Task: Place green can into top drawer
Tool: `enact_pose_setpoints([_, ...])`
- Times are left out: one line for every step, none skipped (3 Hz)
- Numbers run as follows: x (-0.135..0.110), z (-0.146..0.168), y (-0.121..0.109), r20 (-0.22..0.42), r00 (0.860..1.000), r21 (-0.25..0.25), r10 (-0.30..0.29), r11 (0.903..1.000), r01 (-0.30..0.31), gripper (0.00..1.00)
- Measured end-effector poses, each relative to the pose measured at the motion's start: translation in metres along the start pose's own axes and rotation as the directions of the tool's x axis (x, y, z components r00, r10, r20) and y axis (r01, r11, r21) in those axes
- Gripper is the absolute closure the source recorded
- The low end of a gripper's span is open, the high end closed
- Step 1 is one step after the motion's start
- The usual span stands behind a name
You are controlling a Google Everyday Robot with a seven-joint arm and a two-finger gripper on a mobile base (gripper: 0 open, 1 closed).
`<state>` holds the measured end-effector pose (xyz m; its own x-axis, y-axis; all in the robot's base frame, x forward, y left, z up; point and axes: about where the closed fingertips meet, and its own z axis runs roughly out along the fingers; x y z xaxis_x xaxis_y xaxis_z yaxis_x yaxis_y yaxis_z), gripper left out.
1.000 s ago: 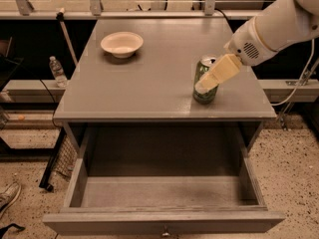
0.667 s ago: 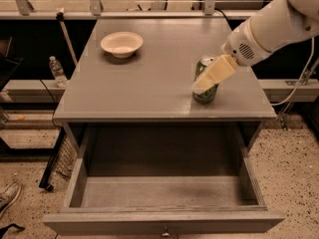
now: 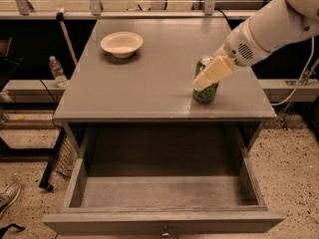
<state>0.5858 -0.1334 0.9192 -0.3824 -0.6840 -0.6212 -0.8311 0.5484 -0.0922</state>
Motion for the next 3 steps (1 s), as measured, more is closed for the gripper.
enact_pose_setpoints([-0.0012, 0.0002, 0.0014, 0.000, 1.000, -0.001, -0.003, 1.0000, 0.003, 0.52])
enact_pose_setpoints([-0.0020, 0.0004, 0.0024, 0.000, 1.000, -0.002, -0.005, 1.0000, 0.005, 0.75])
enact_pose_setpoints([-0.0030, 0.0005, 0.0037, 0.000, 1.000, -0.003, -0.007, 1.0000, 0.007, 0.98])
